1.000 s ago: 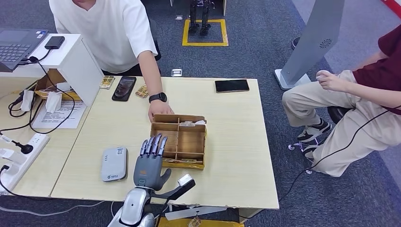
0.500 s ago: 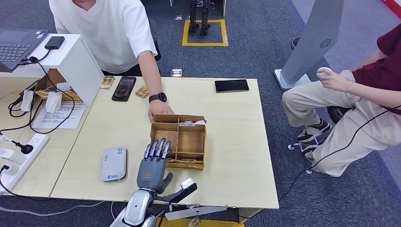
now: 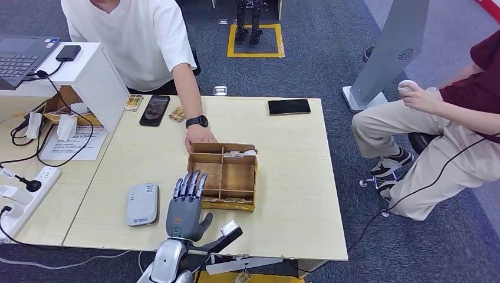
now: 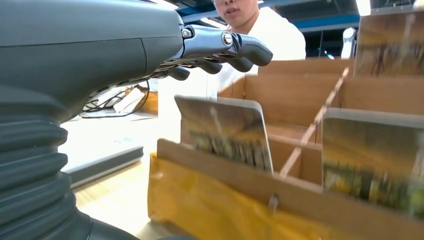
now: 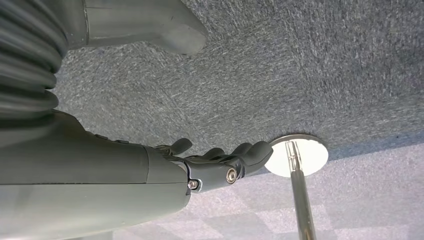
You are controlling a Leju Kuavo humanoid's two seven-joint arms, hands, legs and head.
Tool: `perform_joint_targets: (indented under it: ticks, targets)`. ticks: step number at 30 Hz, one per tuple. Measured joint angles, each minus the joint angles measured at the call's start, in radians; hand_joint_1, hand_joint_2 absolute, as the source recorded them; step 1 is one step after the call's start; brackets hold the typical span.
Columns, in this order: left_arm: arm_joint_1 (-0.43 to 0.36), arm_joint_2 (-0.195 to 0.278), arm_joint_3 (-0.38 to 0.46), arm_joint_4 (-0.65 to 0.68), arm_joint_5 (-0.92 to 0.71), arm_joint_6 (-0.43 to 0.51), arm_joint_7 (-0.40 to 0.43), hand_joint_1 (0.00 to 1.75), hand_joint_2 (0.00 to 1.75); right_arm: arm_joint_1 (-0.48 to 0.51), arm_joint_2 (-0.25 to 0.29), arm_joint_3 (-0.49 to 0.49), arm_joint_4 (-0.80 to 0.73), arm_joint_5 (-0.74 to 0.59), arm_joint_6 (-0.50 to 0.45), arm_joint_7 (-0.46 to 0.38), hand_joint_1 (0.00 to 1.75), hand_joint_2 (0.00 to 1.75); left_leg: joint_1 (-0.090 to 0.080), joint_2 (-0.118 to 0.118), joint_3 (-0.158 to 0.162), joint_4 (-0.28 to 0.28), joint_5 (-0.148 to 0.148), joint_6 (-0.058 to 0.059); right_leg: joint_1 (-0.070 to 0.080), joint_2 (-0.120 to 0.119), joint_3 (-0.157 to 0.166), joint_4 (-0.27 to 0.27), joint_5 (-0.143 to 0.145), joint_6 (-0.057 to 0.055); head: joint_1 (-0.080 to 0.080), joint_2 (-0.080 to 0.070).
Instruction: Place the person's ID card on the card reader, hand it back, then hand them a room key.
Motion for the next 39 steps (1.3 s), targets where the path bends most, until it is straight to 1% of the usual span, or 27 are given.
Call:
perform_joint_targets:
  ticks: [7,14,17,29,36,39]
  targets:
    - [0.017,0.0,0.0,-0.057,0.004,0.001,-0.019,0.0,1.75,0.0,0.0,0.0,0.0,0.007,0.0,0.001,0.0,1.75,0.0,0.0,0.0,0.0,0.0,0.0,0.0,0.0,0.0,0.0,0.0,0.0,0.0,0.0]
    - [0.03,-0.001,0.0,-0.095,0.049,0.001,-0.086,0.0,1.75,0.0,0.0,0.0,0.0,0.008,0.0,0.001,0.0,1.75,0.0,0.0,0.0,0.0,0.0,0.0,0.0,0.0,0.0,0.0,0.0,0.0,0.0,0.0]
    - [0.037,-0.003,0.001,-0.108,0.052,0.001,-0.101,0.0,1.75,0.0,0.0,0.0,0.0,0.006,0.0,0.001,0.0,1.75,0.0,0.0,0.0,0.0,0.0,0.0,0.0,0.0,0.0,0.0,0.0,0.0,0.0,0.0]
    - [0.044,-0.009,0.001,-0.118,0.036,0.001,-0.11,0.01,1.75,0.0,0.0,0.0,0.0,0.003,0.0,0.0,0.0,1.75,0.0,0.0,0.0,0.0,0.0,0.0,0.0,0.0,0.0,0.0,0.0,0.0,0.0,0.0]
    - [0.044,-0.009,0.001,-0.101,-0.003,0.001,-0.09,0.04,1.75,0.0,0.0,0.0,0.0,0.003,0.0,-0.002,0.0,1.75,0.0,0.0,0.0,0.0,0.0,0.0,0.0,0.0,0.0,0.0,0.0,0.0,0.0,0.0]
    - [0.044,-0.009,0.001,-0.093,-0.014,0.001,-0.085,0.01,1.75,0.0,0.0,0.0,0.0,0.003,0.0,-0.002,0.0,1.75,0.0,0.0,0.0,0.0,0.0,0.0,0.0,0.0,0.0,0.0,0.0,0.0,0.0,0.0]
